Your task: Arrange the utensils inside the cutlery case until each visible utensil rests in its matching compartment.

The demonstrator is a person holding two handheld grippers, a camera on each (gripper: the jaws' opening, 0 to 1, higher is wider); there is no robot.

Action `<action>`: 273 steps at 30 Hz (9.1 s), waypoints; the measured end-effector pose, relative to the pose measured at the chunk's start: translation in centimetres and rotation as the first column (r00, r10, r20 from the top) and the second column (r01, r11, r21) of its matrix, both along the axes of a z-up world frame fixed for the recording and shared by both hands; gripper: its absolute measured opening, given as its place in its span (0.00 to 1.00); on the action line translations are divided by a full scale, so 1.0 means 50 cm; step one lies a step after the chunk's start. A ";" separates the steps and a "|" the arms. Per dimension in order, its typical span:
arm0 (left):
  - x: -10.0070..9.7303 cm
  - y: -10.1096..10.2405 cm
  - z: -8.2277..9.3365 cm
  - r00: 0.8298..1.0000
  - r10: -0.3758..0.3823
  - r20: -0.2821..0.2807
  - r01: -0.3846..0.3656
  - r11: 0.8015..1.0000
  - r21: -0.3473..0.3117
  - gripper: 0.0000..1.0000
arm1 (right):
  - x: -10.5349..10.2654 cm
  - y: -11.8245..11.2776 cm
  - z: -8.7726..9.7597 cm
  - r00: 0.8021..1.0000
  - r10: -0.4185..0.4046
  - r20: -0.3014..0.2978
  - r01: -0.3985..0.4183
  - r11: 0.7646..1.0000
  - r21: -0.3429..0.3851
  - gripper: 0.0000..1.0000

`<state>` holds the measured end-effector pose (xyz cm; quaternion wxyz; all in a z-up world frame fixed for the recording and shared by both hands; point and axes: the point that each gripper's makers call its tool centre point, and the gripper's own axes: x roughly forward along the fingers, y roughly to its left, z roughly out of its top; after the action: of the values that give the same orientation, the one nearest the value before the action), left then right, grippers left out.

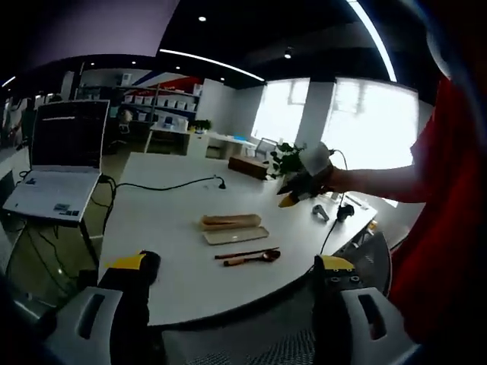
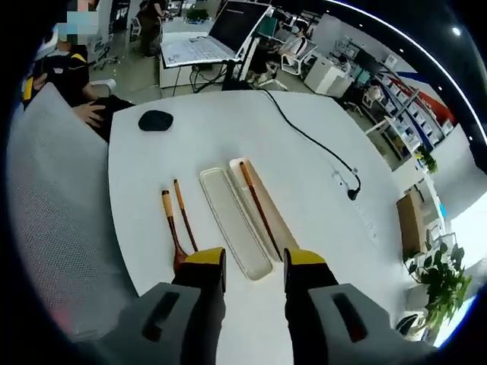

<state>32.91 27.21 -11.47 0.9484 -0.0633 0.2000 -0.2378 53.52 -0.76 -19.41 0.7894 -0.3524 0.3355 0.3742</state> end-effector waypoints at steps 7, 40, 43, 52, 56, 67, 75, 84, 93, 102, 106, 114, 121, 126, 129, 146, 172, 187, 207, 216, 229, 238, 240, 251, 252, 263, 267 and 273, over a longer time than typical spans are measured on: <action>-0.013 0.008 0.016 0.999 0.037 0.017 -0.037 0.999 0.004 0.97 | -0.018 0.036 -0.002 0.996 -0.069 -0.058 0.079 0.978 0.193 0.33; -0.031 -0.005 0.019 0.996 0.084 0.000 -0.083 0.993 0.086 0.89 | -0.045 0.086 -0.047 0.997 -0.020 -0.080 0.038 0.972 0.232 0.32; -0.026 -0.009 0.031 0.996 0.088 0.014 -0.089 0.991 0.096 0.89 | -0.041 0.080 -0.053 0.999 0.016 -0.045 -0.008 0.985 0.171 0.29; -0.015 -0.055 0.062 0.993 0.080 0.086 -0.087 0.994 0.072 0.83 | -0.062 0.117 -0.083 0.995 0.047 -0.089 -0.021 0.960 0.278 0.28; -0.018 -0.068 0.033 0.997 0.070 0.044 -0.076 0.988 0.136 0.85 | -0.072 0.115 -0.090 0.993 0.069 -0.098 -0.042 0.966 0.257 0.29; -0.034 -0.062 -0.015 0.999 0.030 -0.019 -0.026 0.986 0.164 0.82 | -0.082 0.116 -0.085 0.994 0.057 -0.097 -0.030 0.967 0.252 0.20; -0.031 -0.040 0.000 1.000 0.006 0.009 -0.007 0.988 0.154 0.82 | -0.090 0.104 -0.075 0.995 0.034 -0.091 -0.012 0.972 0.235 0.20; -0.047 -0.025 0.011 1.000 0.014 -0.002 -0.013 0.994 0.111 0.83 | -0.089 0.118 -0.073 0.995 0.061 -0.075 -0.043 0.975 0.220 0.18; -0.056 -0.035 0.036 0.998 -0.032 0.047 0.029 0.998 0.058 0.76 | -0.078 0.145 -0.079 0.990 0.129 -0.053 -0.119 0.980 0.161 0.16; -0.051 -0.018 0.035 0.999 -0.025 0.021 0.023 0.997 0.071 0.78 | -0.064 0.152 -0.085 0.993 0.108 -0.035 -0.102 0.984 0.149 0.23; -0.052 -0.003 0.042 1.000 -0.009 0.007 0.008 0.998 0.061 0.81 | -0.075 0.160 -0.093 0.992 0.113 -0.058 -0.102 0.981 0.165 0.14; -0.061 0.015 0.070 0.997 0.036 0.062 -0.039 0.998 0.049 0.79 | -0.083 0.169 -0.117 0.988 0.129 -0.082 -0.116 0.982 0.149 0.15; -0.066 0.006 0.073 0.996 0.027 0.079 -0.032 0.997 0.074 0.70 | -0.092 0.190 -0.118 0.981 0.168 -0.094 -0.154 0.978 0.140 0.15; -0.070 0.016 0.066 0.997 0.057 0.060 -0.060 0.997 0.053 0.73 | -0.092 0.193 -0.123 0.977 0.191 -0.098 -0.177 0.975 0.134 0.11; -0.072 0.018 0.057 0.997 0.064 0.035 -0.066 0.996 0.065 0.73 | -0.088 0.193 -0.129 0.977 0.193 -0.096 -0.180 0.976 0.123 0.15; -0.078 0.031 0.038 0.996 0.090 0.013 -0.091 0.992 0.092 0.70 | -0.094 0.197 -0.176 0.965 0.215 -0.149 -0.204 0.975 0.088 0.12; -0.075 0.069 0.000 0.976 0.214 -0.035 -0.206 0.964 0.167 0.92 | -0.097 0.204 -0.201 0.968 0.203 -0.144 -0.195 0.978 0.067 0.10; -0.075 0.030 0.011 0.992 0.124 -0.021 -0.119 0.981 0.154 0.82 | -0.119 0.210 -0.223 0.970 0.175 -0.170 -0.155 0.980 0.126 0.11; -0.076 0.026 0.011 0.991 0.127 -0.031 -0.121 0.982 0.147 0.80 | -0.105 0.204 -0.218 0.969 0.181 -0.168 -0.163 0.980 0.114 0.08; -0.067 0.047 0.008 0.989 0.150 0.011 -0.149 0.974 0.168 0.75 | -0.089 0.202 -0.211 0.964 0.214 -0.159 -0.203 0.976 0.081 0.01; -0.062 0.048 0.007 0.990 0.143 -0.012 -0.139 0.978 0.152 0.76 | -0.098 0.187 -0.244 0.960 0.190 -0.204 -0.181 0.981 0.065 0.03; -0.063 0.056 0.003 0.988 0.154 -0.021 -0.150 0.978 0.142 0.76 | -0.098 0.199 -0.240 0.959 0.202 -0.200 -0.193 0.979 0.064 0.04; -0.063 0.056 0.006 0.987 0.157 -0.023 -0.152 0.979 0.137 0.76 | -0.105 0.198 -0.245 0.957 0.201 -0.207 -0.193 0.979 0.059 0.04; -0.070 0.066 0.014 0.987 0.158 -0.016 -0.154 0.978 0.139 0.75 | -0.109 0.188 -0.241 0.962 0.186 -0.200 -0.180 0.983 0.048 0.07; -0.070 0.066 0.013 0.987 0.160 -0.019 -0.156 0.978 0.139 0.75 | -0.106 0.186 -0.240 0.963 0.183 -0.199 -0.177 0.983 0.051 0.07; -0.068 0.068 0.017 0.988 0.153 -0.011 -0.150 0.976 0.156 0.75 | -0.073 0.202 -0.236 0.965 0.203 -0.168 -0.198 0.979 0.047 0.10; -0.071 0.066 0.013 0.986 0.163 -0.019 -0.158 0.975 0.155 0.75 | -0.080 0.204 -0.252 0.957 0.229 -0.179 -0.229 0.973 0.020 0.09; -0.084 0.060 0.007 0.987 0.160 -0.032 -0.152 0.974 0.168 0.74 | -0.066 0.201 -0.261 0.957 0.224 -0.183 -0.227 0.974 0.005 0.08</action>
<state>28.72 30.19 -11.14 0.9614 -0.0054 0.2348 -0.1437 50.24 9.26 -32.44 0.7047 -0.3592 0.3669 0.4897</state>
